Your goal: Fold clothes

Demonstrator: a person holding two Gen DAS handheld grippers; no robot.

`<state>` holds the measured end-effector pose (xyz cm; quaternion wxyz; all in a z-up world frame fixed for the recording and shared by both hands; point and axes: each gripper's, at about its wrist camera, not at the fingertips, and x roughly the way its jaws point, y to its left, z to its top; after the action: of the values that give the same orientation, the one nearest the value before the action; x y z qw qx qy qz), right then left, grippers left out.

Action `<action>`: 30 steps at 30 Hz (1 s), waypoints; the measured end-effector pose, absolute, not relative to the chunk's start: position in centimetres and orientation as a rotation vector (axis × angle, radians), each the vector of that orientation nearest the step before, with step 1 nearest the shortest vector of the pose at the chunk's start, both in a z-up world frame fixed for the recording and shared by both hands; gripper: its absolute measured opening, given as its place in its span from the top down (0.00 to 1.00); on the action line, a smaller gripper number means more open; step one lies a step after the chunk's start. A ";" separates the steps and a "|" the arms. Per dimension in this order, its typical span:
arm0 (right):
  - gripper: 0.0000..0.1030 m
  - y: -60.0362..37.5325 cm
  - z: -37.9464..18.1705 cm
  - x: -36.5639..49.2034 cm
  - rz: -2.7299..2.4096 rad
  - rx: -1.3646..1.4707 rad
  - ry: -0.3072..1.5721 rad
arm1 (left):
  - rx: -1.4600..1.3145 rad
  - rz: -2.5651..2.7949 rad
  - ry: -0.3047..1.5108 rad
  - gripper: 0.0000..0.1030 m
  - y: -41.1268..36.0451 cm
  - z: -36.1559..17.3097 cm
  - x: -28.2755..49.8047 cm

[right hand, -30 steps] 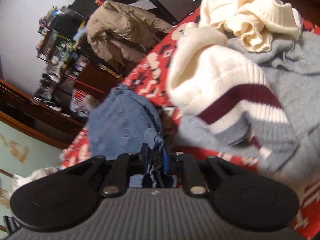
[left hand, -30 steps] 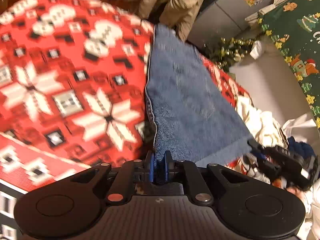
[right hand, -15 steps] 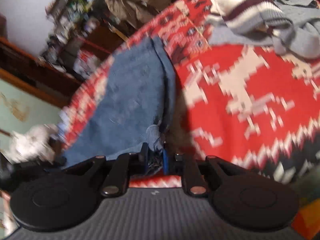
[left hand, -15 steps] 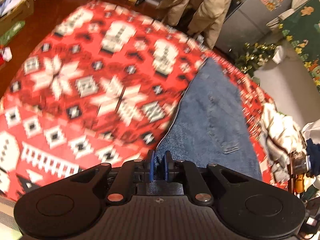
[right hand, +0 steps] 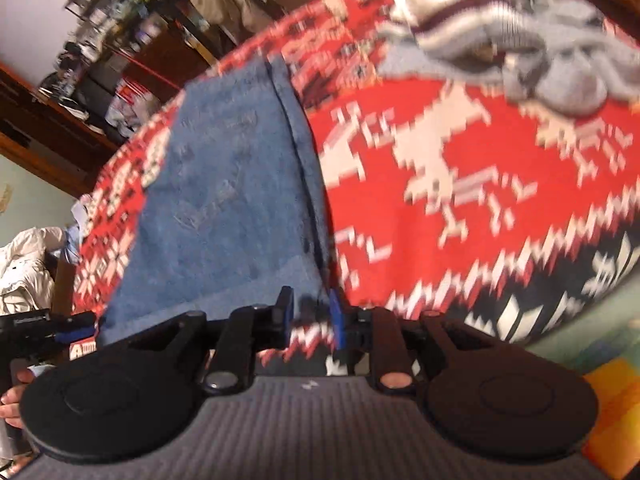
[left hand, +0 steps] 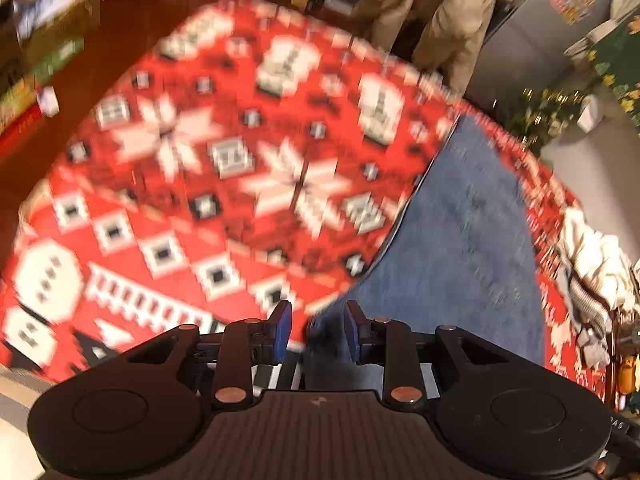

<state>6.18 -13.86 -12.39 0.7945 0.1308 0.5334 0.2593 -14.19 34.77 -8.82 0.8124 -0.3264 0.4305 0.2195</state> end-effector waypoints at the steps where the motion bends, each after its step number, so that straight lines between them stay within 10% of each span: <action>1: 0.78 -13.9 -11.9 6.5 0.558 0.275 1.125 | -0.685 0.464 0.893 0.73 34.6 -8.0 -14.0; 28: 0.76 1.9 -17.3 26.6 0.703 0.124 0.796 | -0.710 0.314 0.827 0.67 34.0 -13.8 4.5; 30: 0.96 2.0 -17.4 26.5 0.708 0.126 0.794 | -0.682 0.309 0.838 0.67 33.4 -14.0 4.7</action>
<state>26.51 2.01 -17.38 0.8600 0.0601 0.3781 0.3374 4.69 33.42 -14.05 0.8462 -0.3232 0.3975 0.1464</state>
